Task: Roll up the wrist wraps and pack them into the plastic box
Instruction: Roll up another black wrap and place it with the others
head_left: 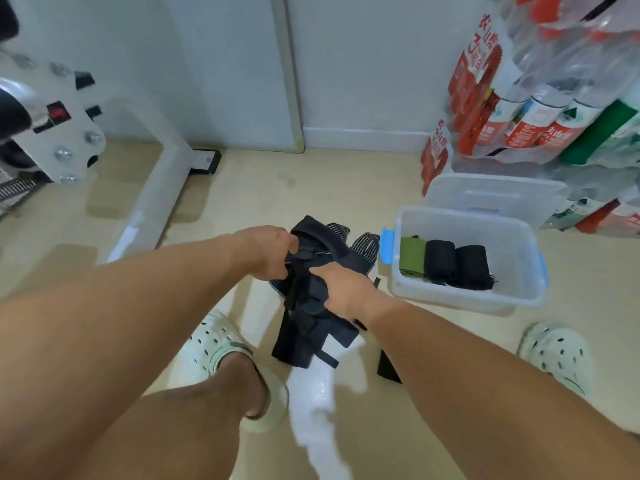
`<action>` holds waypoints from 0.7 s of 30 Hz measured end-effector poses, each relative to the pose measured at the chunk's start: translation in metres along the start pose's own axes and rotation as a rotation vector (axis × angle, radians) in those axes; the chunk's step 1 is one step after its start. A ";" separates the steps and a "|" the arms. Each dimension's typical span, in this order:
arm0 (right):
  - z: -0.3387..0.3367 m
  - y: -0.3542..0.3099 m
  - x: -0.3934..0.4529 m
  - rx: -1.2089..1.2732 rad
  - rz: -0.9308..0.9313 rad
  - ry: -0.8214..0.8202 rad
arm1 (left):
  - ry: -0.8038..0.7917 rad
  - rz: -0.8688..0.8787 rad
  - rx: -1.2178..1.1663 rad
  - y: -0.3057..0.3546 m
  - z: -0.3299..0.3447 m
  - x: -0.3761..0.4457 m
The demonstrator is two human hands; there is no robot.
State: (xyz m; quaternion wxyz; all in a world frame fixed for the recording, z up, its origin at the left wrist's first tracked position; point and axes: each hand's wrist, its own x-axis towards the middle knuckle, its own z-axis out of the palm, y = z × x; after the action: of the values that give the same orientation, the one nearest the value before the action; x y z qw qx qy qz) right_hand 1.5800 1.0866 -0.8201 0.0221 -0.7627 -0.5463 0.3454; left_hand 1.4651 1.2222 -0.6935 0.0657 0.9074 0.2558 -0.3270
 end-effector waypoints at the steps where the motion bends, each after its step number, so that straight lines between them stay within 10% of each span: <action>1: 0.012 -0.002 0.003 -0.111 -0.025 -0.037 | -0.025 -0.008 -0.038 -0.003 0.000 0.003; 7: 0.046 -0.007 0.009 -0.611 -0.124 0.015 | -0.032 -0.031 -0.207 -0.016 -0.004 0.014; 14: -0.076 -0.026 -0.013 0.104 -0.197 0.073 | 0.042 -0.050 -0.287 -0.025 -0.028 -0.020; 21: -0.213 -0.082 -0.113 0.215 -0.261 -0.002 | 0.244 0.064 -0.579 0.000 -0.075 -0.098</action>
State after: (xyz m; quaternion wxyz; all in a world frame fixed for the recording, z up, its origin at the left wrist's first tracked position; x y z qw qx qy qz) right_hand 1.6114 1.0968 -0.5675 0.1478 -0.6783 -0.6006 0.3968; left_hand 1.4430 1.2020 -0.5732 0.3003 0.8911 0.3156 -0.1270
